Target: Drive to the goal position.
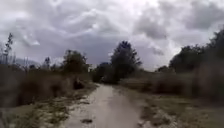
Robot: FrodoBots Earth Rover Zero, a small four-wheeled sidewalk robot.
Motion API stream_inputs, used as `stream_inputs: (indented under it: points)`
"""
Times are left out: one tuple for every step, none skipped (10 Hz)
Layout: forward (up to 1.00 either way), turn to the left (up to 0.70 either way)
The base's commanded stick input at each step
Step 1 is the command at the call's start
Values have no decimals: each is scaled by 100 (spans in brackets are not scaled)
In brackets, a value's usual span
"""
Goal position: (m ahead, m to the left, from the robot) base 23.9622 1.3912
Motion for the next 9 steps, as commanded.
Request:
stream_inputs:
  points:
    - [85,27]
    - [85,34]
    - [85,34]
    - [85,5]
    - [85,0]
    - [85,0]
    - [85,0]
    - [85,0]
    - [85,0]
